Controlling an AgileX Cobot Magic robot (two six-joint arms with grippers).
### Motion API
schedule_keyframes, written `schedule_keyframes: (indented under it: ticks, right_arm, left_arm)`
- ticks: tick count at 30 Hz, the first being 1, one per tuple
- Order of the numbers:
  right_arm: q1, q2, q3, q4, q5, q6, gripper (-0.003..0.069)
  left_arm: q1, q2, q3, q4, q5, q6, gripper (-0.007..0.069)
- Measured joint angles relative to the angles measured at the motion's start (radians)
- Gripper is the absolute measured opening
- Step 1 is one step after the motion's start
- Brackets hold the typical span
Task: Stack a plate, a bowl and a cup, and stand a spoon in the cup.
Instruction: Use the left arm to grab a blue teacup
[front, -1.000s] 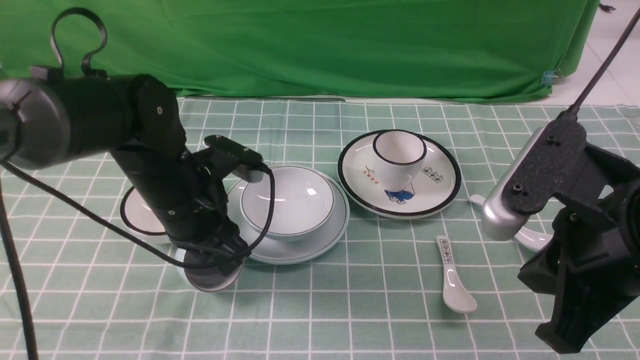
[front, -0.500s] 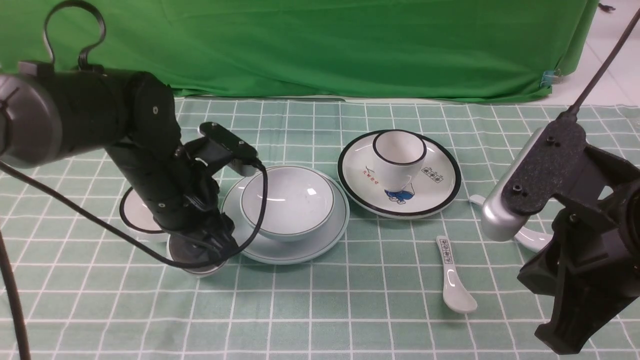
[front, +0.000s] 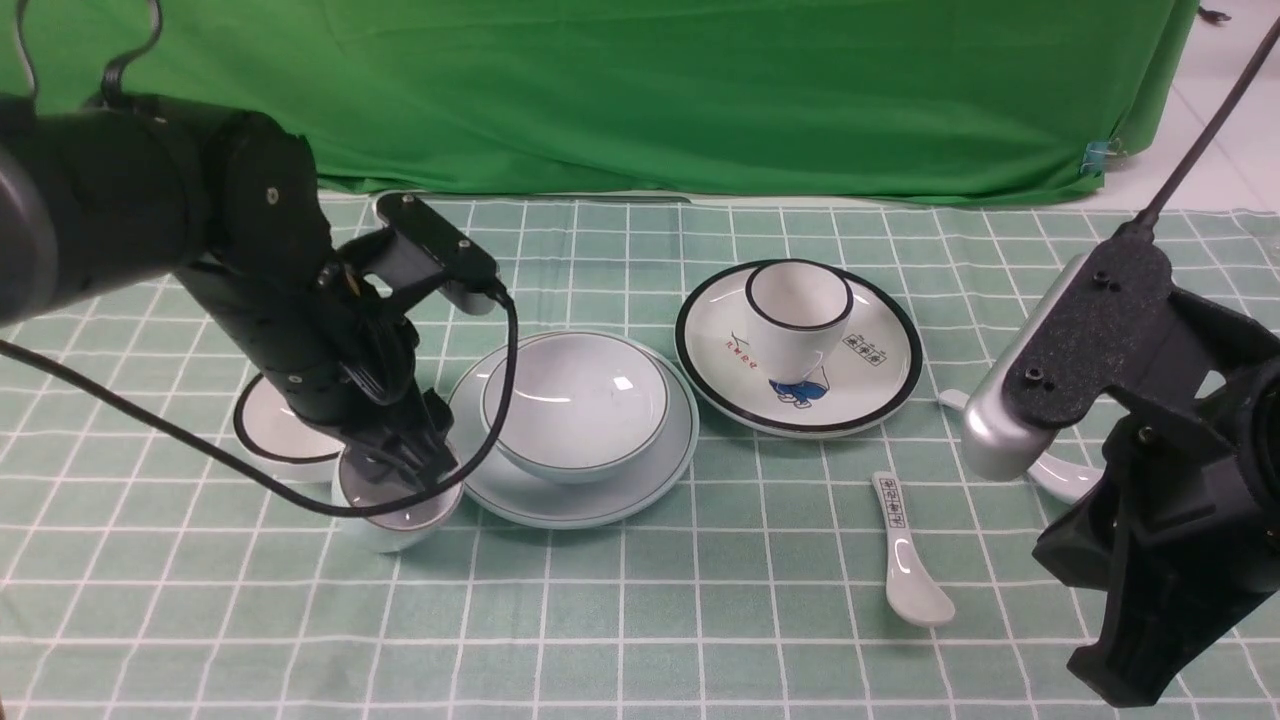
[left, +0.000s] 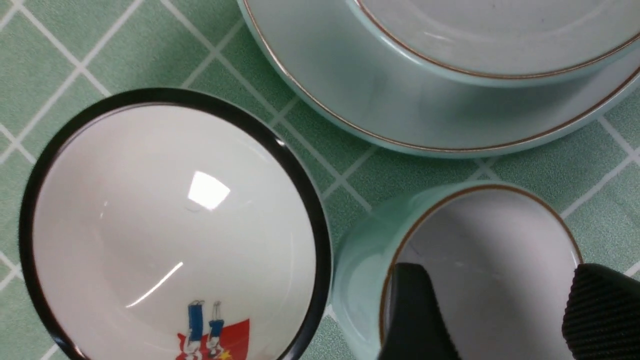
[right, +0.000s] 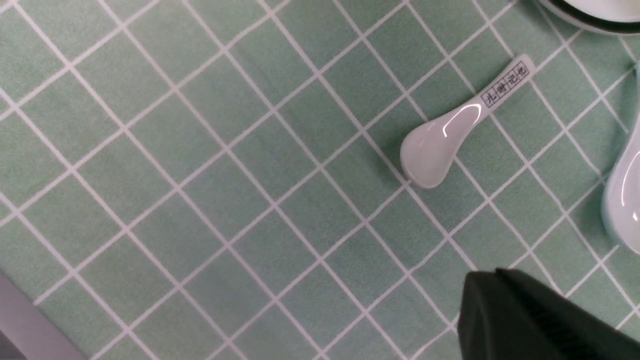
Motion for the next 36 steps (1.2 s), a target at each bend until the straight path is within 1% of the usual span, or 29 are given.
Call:
schedule_keyframes:
  ticks: [5,8,12,19,21,27,29,32,36]
  right_arm:
    - [0.000,0.000,0.000,0.001,-0.002,0.000,0.0021]
    - [0.000,0.000,0.000,0.001,-0.002,0.006,0.0021]
    - [0.000,0.000,0.000,0.002,-0.002,0.019,0.0021]
    - [0.000,0.000,0.000,0.002,-0.001,0.022,0.0021]
    - [0.000,0.000,0.000,0.002,0.001,0.022,0.0021]
    - [0.000,0.000,0.000,0.002,0.001,0.022,0.0021]
    - [0.000,0.000,0.000,0.002,0.001,0.019,0.0021]
    - [0.000,0.000,0.000,0.002,-0.002,0.015,0.0021]
    - [0.000,0.000,0.000,0.002,-0.002,0.012,0.0021]
  left_arm:
    - [0.000,0.000,0.000,0.041,-0.003,0.000,0.0495]
    - [0.000,0.000,0.000,0.064,-0.004,0.000,0.0514]
    - [0.001,0.000,0.000,0.065,-0.004,0.000,0.0522]
    - [0.001,-0.001,0.000,-0.030,0.029,0.002,0.0524]
    - [0.001,-0.014,0.000,-0.068,0.053,0.002,0.0509]
    - [0.001,-0.103,0.002,-0.095,0.132,0.002,0.0454]
    - [0.001,-0.125,0.015,-0.106,0.139,0.001,0.0448]
    - [0.001,-0.141,0.069,-0.118,0.124,-0.006,0.0446]
    - [0.001,-0.141,0.157,-0.099,0.089,-0.016,0.0446]
